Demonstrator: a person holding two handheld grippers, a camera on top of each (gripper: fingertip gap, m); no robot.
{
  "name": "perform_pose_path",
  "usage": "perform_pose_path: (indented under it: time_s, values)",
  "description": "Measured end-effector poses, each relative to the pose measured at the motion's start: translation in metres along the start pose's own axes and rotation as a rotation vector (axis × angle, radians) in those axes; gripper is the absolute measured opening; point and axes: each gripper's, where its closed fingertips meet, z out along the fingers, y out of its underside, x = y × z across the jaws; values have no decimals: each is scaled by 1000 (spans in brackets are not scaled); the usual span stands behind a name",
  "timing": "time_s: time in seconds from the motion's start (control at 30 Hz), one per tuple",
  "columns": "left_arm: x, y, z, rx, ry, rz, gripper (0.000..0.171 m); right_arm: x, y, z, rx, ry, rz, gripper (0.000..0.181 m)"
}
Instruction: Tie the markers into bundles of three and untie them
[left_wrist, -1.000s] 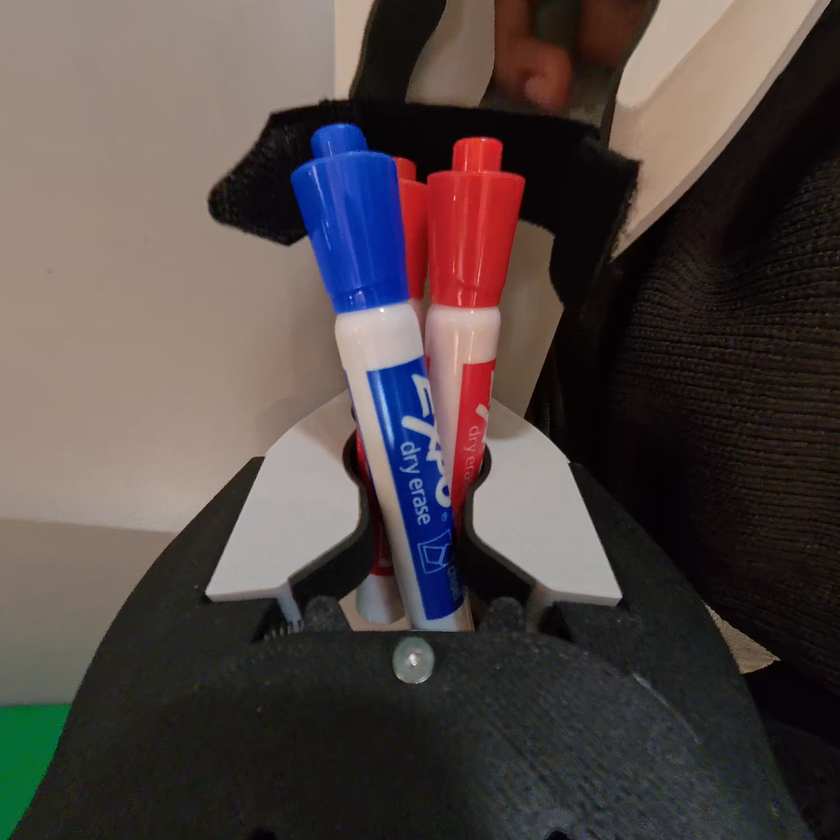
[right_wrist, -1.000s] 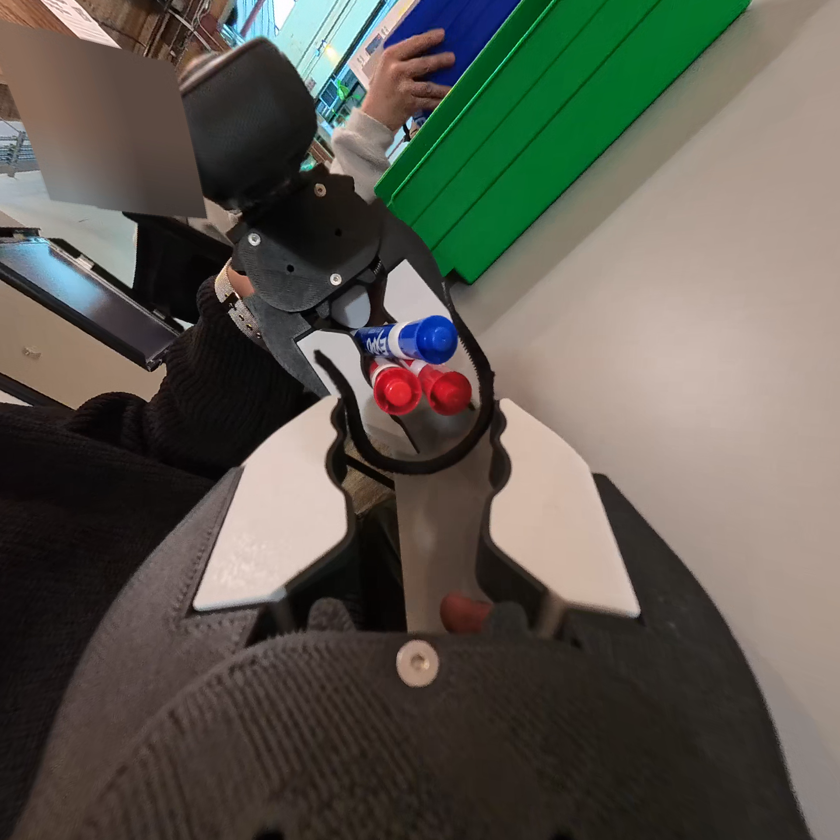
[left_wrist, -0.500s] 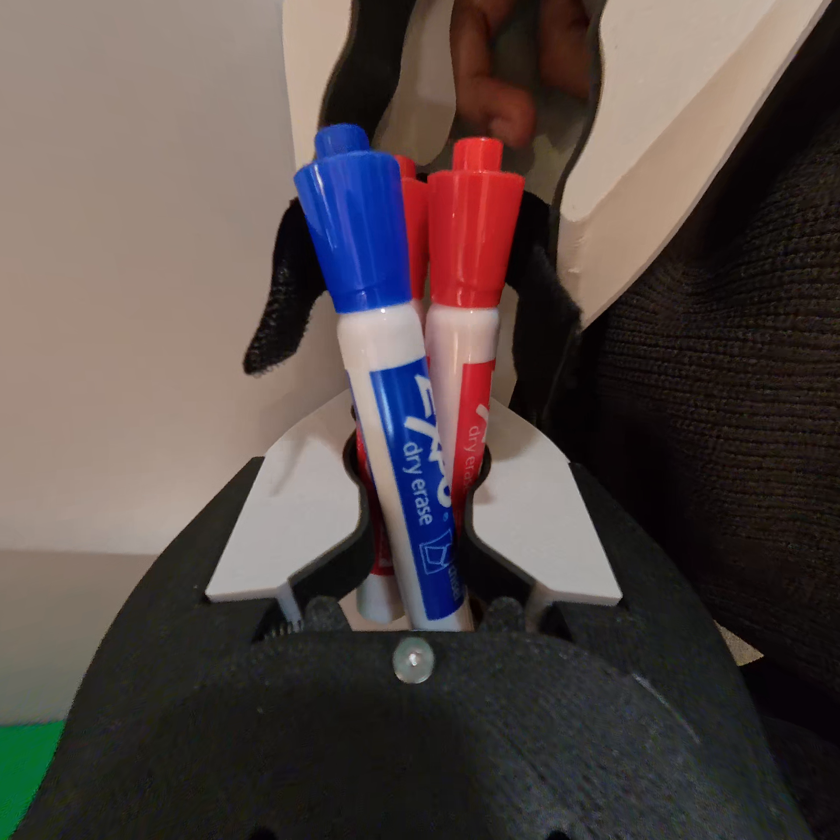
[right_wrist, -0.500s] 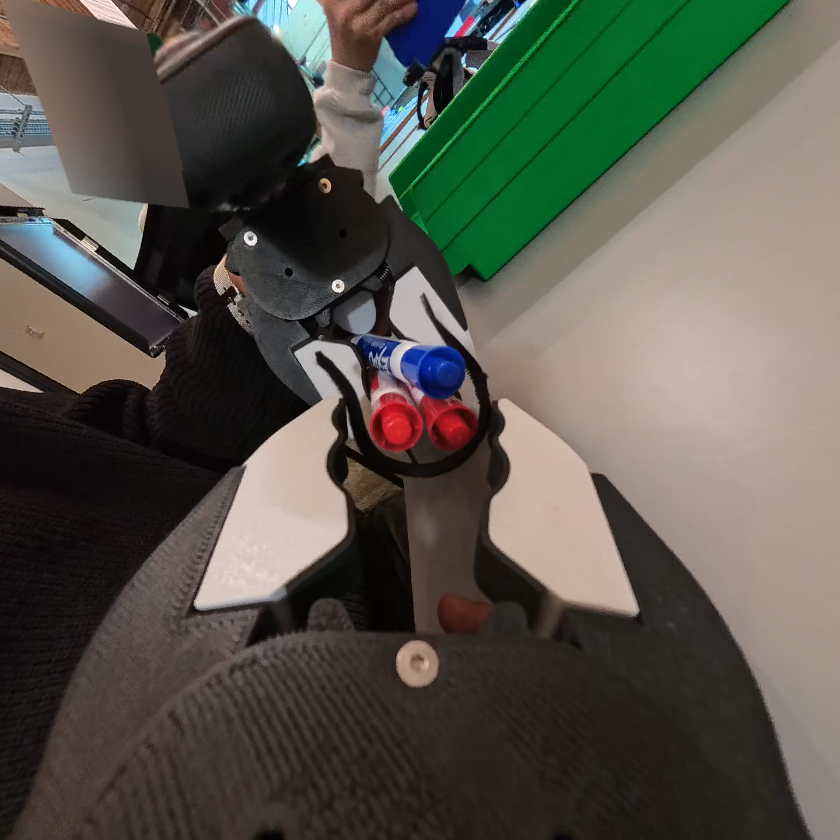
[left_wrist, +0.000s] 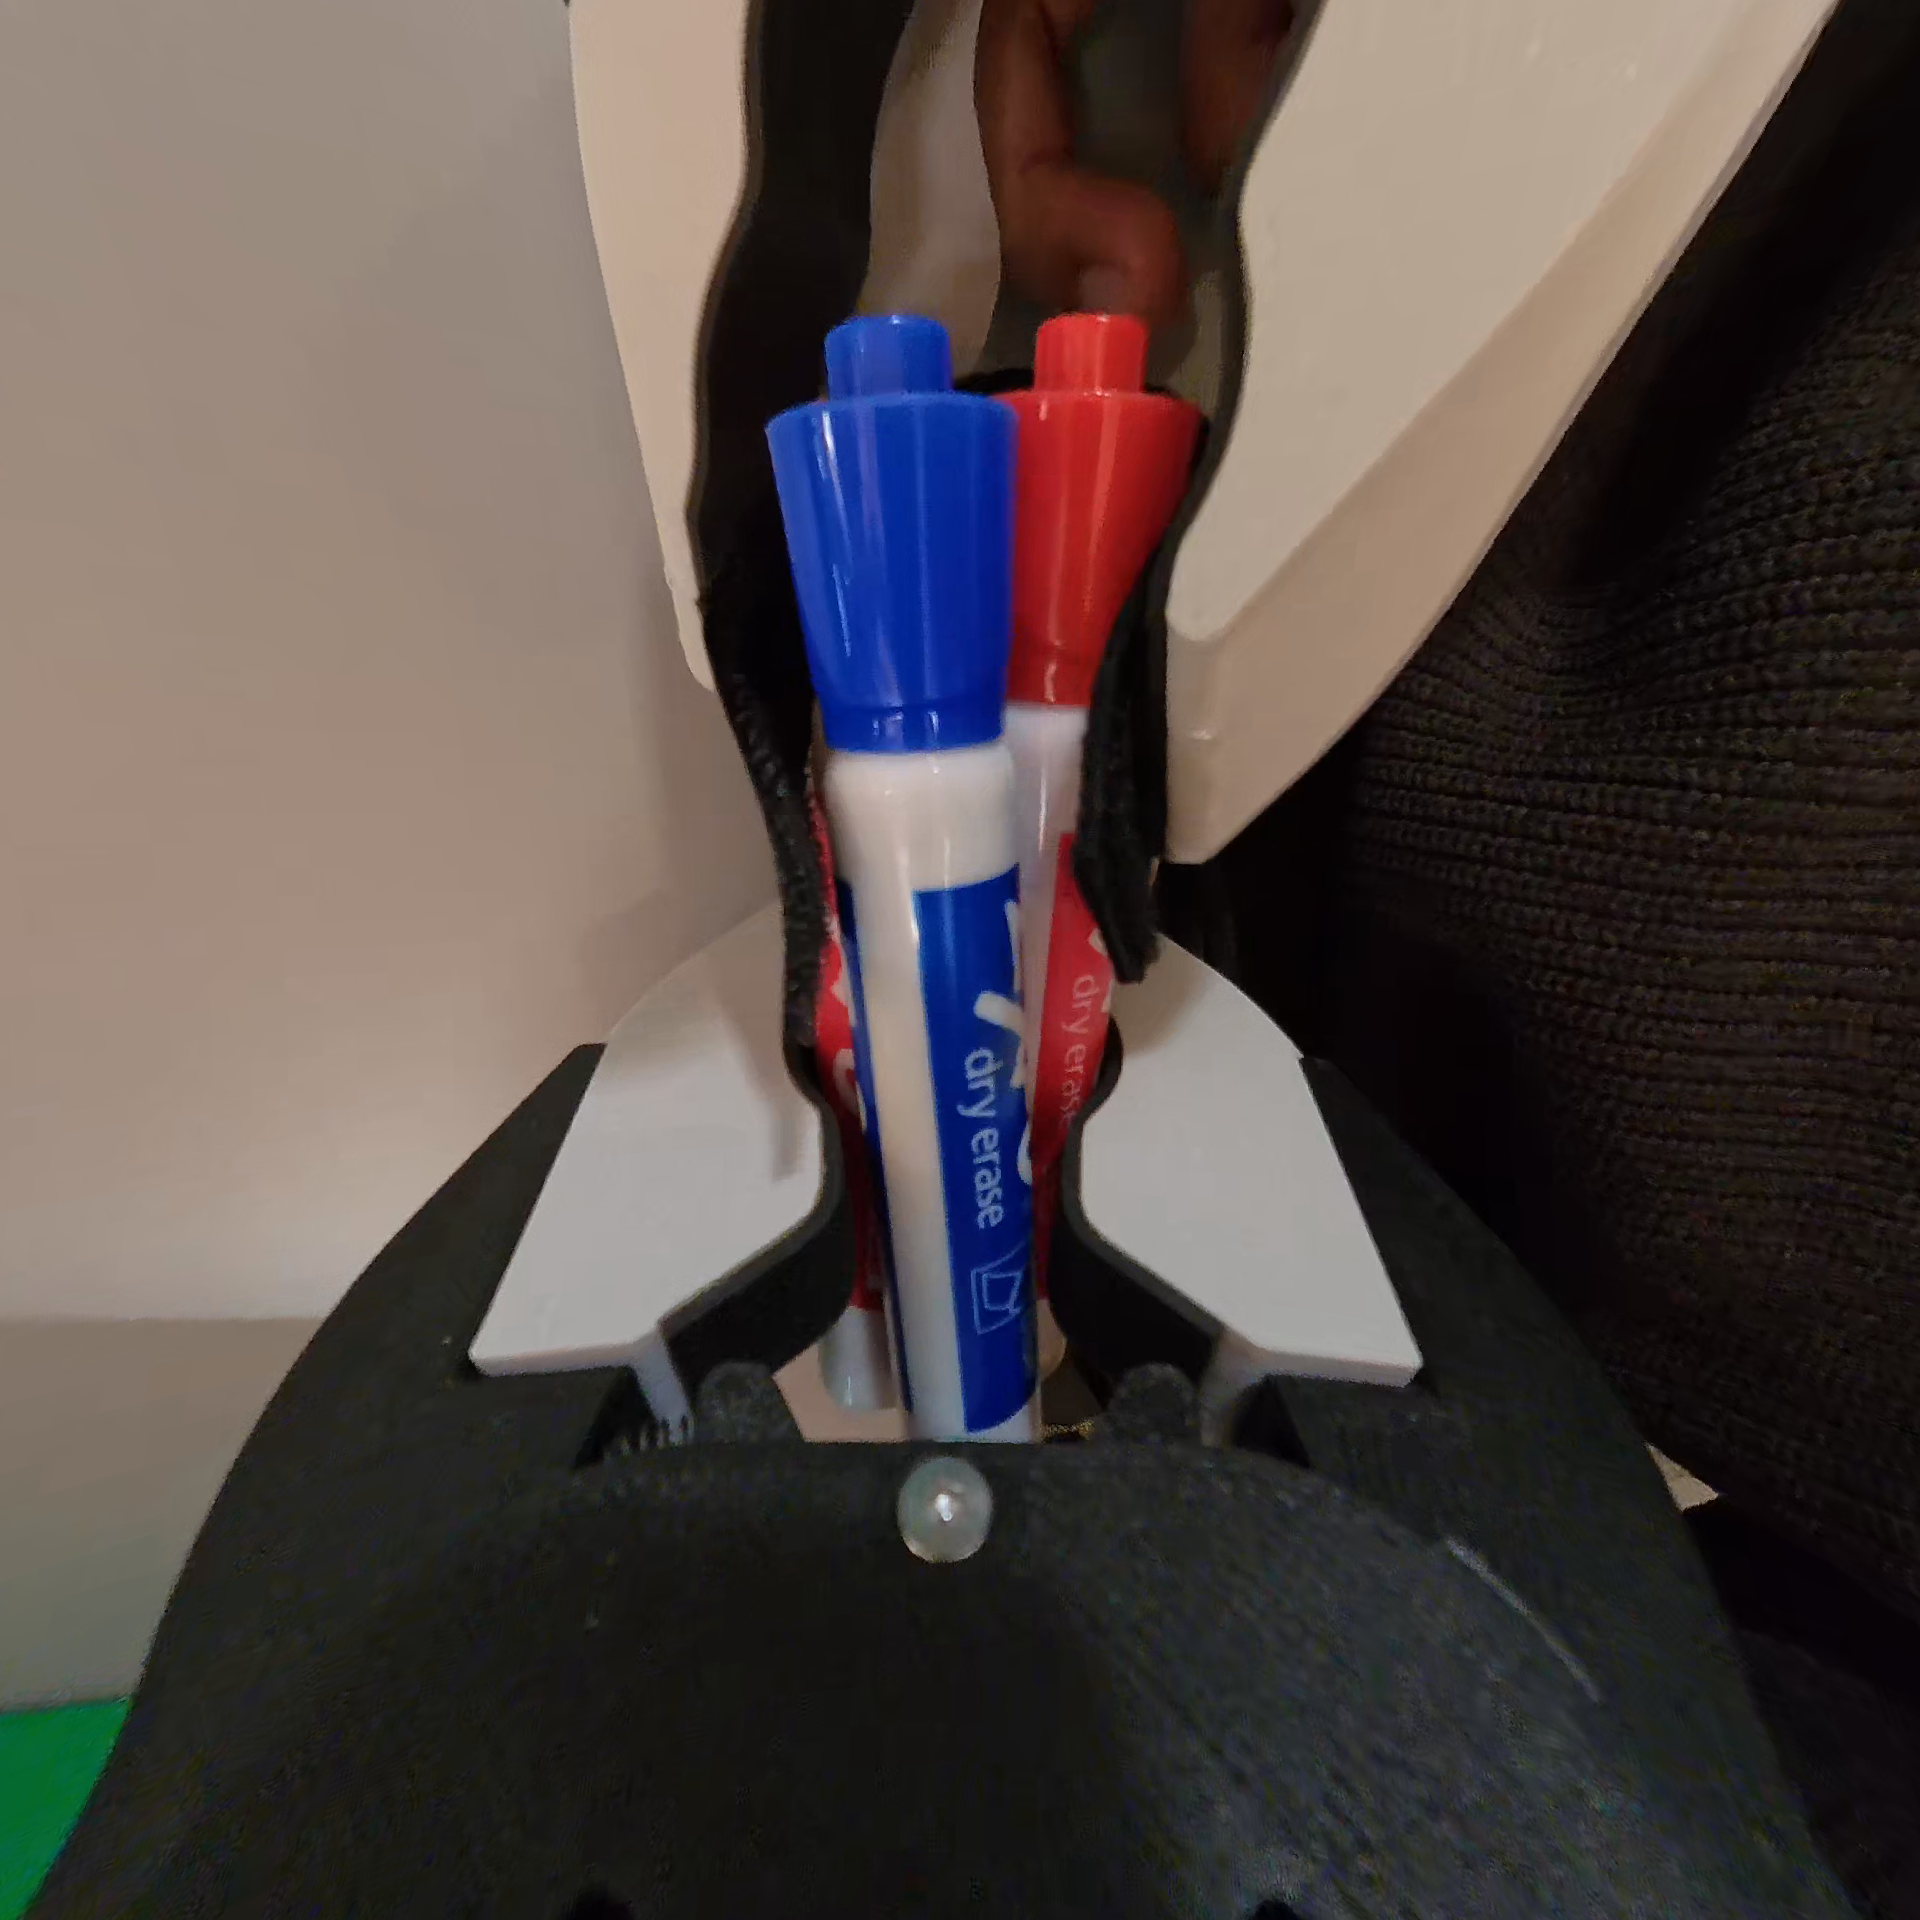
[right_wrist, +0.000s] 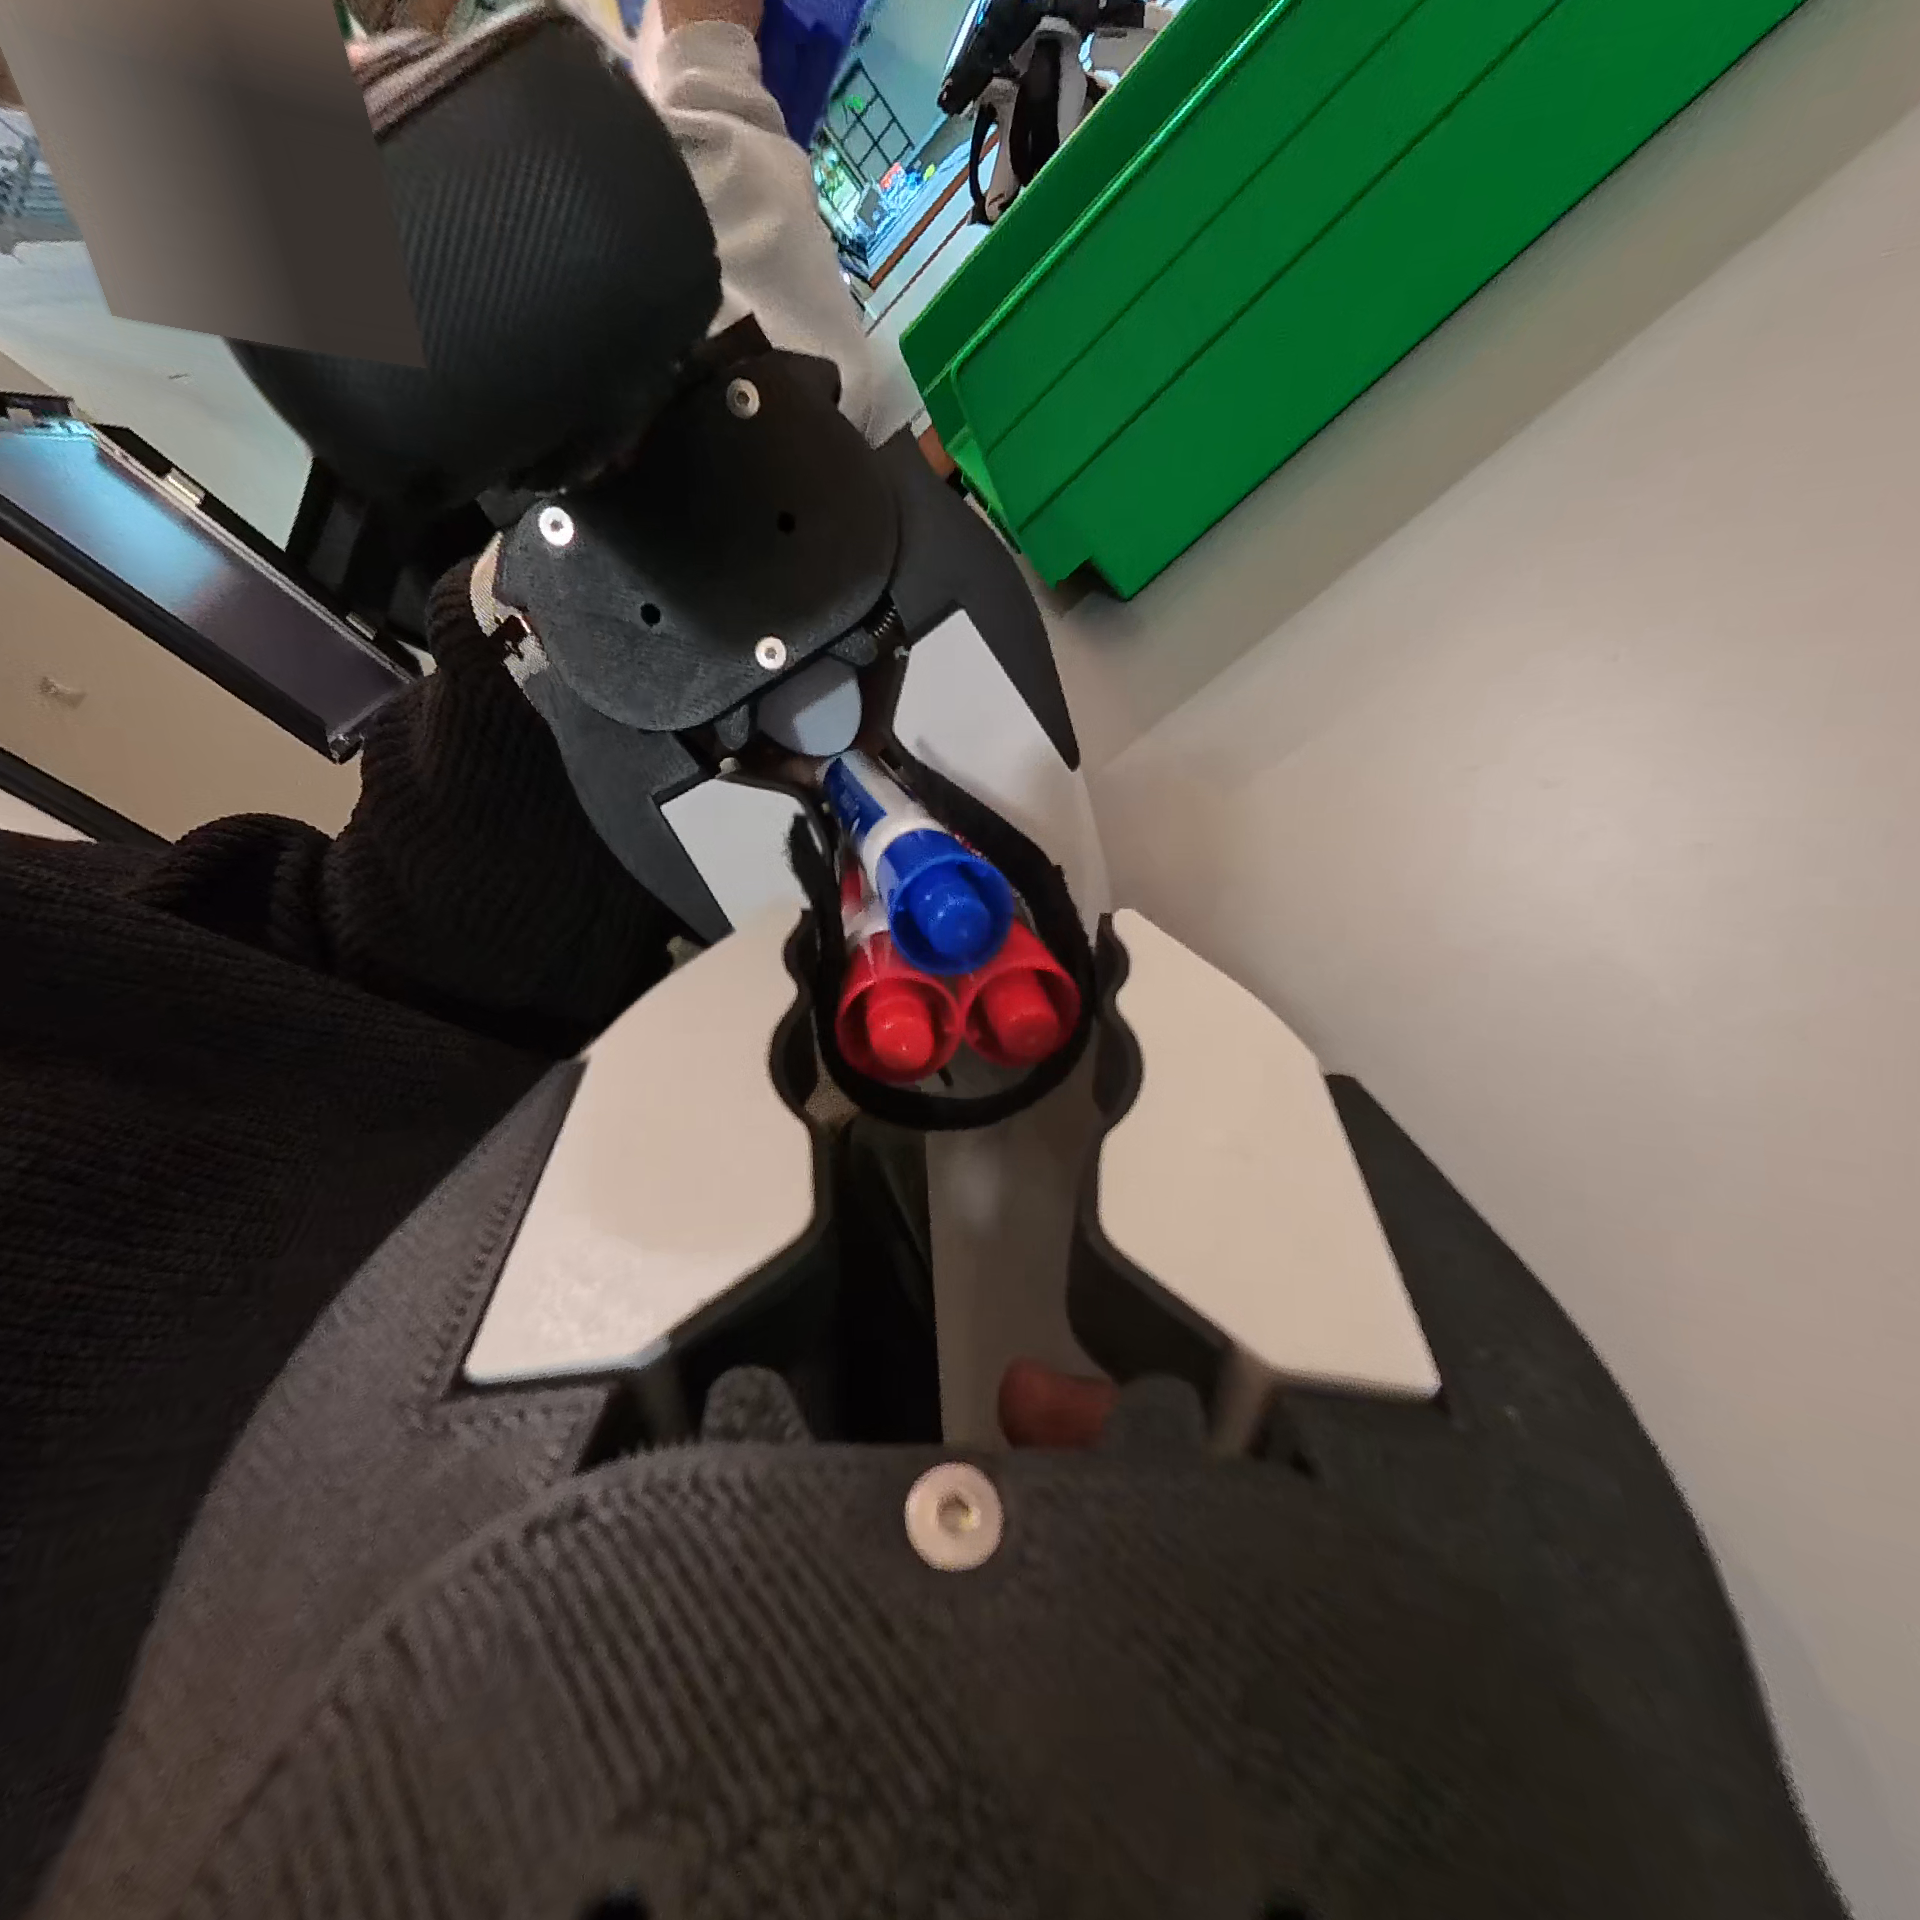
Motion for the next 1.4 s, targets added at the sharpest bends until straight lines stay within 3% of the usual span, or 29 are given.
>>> perform_pose_path:
  time_s: [0.13,0.43,0.73,1.03,1.2,1.4]
  values:
    - [3,-4,1,2,7,12,44,-4,9,4,-63,-12,-27,52]
    - [6,-4,3,-8,14,4,43,-3,6,2,-61,1,-72,52]
    - [10,-4,7,-26,33,2,42,-3,13,1,-196,108,-387,54]
    - [13,-6,8,-36,35,7,42,-1,21,-1,-333,142,-592,53]
    - [15,-8,8,-39,35,8,42,-6,18,-2,-351,99,-577,51]
    - [16,-8,9,-42,36,8,43,-10,11,-1,-273,58,-520,50]
